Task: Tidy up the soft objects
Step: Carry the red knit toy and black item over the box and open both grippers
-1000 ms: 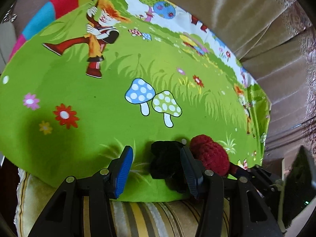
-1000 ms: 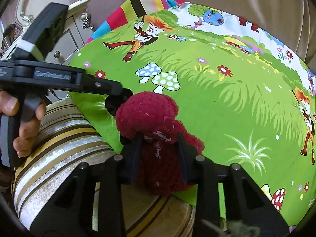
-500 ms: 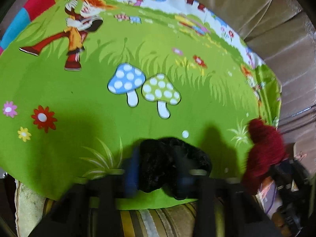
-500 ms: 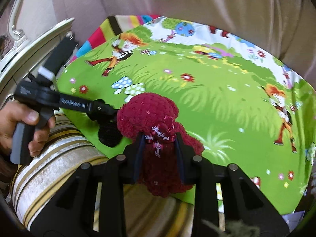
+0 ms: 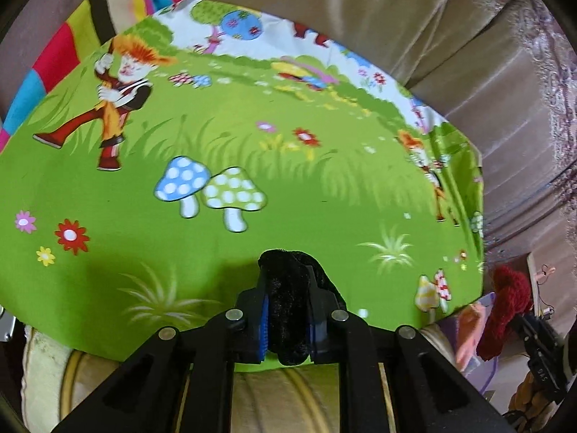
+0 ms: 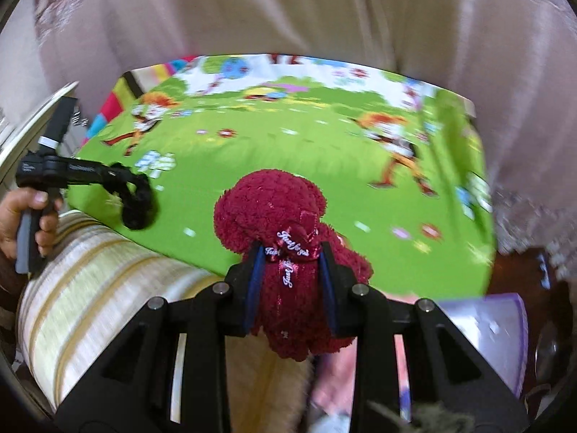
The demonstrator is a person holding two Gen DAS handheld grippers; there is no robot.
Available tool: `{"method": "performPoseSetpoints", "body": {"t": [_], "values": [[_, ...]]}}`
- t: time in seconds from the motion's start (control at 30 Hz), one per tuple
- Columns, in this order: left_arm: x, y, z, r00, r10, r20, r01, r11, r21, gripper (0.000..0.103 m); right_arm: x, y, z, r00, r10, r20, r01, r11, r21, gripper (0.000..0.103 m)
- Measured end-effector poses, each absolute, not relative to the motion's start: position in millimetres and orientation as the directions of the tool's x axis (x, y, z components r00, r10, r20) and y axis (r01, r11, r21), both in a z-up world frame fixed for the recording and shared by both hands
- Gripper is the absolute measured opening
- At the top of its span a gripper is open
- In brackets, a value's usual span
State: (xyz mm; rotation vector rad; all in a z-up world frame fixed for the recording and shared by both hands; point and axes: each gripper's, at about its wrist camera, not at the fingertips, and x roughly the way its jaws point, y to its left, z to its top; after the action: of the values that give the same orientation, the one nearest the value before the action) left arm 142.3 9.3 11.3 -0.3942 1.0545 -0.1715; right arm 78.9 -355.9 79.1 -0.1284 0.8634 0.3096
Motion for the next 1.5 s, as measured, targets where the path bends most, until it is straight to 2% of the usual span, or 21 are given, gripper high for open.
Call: {"method": "performPoseSetpoints", "body": {"t": [0.27,0.57,0.67,0.73,0.9,1.1,1.43,1.5], "values": [[132,-47,37,0.500,-0.397,-0.770,0.054,0.901,-0.429,0.016,32,-439,66,0.601,0.088,-0.794,-0.148,0.989,-0.002,0.034],[113,-133,64,0.460,-0.478,-0.748,0.210,0.877,-0.431,0.016,-6,-484,22,0.545,0.075,-0.835,-0.056,0.997,0.053,0.034],[107,-166,71,0.441,-0.497,-0.748,0.267,0.868,-0.419,0.016,-12,-481,5,0.510,0.094,-0.855,-0.080,0.995,0.062,0.037],[103,-186,75,0.425,-0.509,-0.749,0.302,0.859,-0.412,0.016,-16,-483,-3,0.495,0.087,-0.864,-0.078,0.995,0.055,0.044],[96,-242,83,0.380,-0.544,-0.748,0.398,0.826,-0.398,0.016,-28,-504,3,0.528,0.073,-0.846,-0.031,0.997,0.067,0.072],[95,-306,82,0.320,-0.596,-0.737,0.489,0.770,-0.411,0.016,-40,-536,12,0.553,0.031,-0.832,0.057,0.996,0.075,0.075],[93,-384,68,0.237,-0.611,-0.755,0.569,0.718,-0.401,0.016,-45,-549,11,0.566,0.002,-0.825,0.094,0.993,0.067,0.076],[97,-393,65,0.237,-0.612,-0.755,0.571,0.716,-0.401,0.023,-45,-552,11,0.567,-0.003,-0.824,0.105,0.992,0.068,0.076]]}}
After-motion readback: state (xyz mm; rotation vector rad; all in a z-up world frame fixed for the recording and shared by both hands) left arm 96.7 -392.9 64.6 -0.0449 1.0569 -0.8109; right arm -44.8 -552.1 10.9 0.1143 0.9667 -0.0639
